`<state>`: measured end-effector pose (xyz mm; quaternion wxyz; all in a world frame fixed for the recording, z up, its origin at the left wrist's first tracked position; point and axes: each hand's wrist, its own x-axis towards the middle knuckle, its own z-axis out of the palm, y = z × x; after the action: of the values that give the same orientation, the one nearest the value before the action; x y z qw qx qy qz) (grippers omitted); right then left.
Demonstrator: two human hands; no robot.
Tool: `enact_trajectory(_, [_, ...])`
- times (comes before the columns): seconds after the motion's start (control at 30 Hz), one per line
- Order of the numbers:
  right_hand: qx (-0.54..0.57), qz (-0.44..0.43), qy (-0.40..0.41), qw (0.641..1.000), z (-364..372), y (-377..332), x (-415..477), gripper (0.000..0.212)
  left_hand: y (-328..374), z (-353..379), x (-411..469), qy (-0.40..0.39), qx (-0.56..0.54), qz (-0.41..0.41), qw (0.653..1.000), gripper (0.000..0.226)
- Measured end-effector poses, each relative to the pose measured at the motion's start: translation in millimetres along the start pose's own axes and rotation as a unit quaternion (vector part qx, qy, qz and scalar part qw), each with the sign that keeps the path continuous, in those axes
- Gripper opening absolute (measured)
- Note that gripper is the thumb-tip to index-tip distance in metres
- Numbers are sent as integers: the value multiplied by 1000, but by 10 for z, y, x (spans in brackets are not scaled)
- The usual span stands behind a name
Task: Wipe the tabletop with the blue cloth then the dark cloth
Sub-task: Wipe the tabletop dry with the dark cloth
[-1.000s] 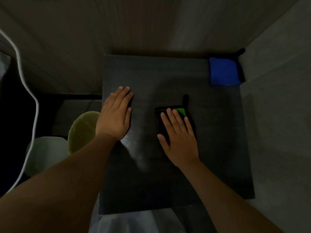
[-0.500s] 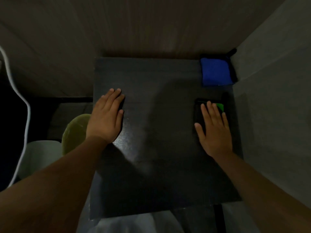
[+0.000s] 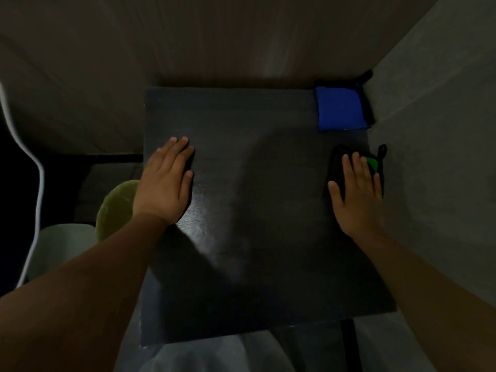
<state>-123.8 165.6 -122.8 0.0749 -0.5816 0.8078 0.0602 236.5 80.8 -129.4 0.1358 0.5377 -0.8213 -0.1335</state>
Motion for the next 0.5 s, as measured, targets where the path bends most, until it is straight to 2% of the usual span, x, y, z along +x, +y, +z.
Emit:
enact_trajectory(0.13, [29,47,24,998,61,-18,-93,67,-11,-4,-10,-3,2,-2,1000,49])
enact_trajectory(0.5, [28,69,13,997,114,-27,-456,72,14,-26,-11,-2,-9,0,1000,48])
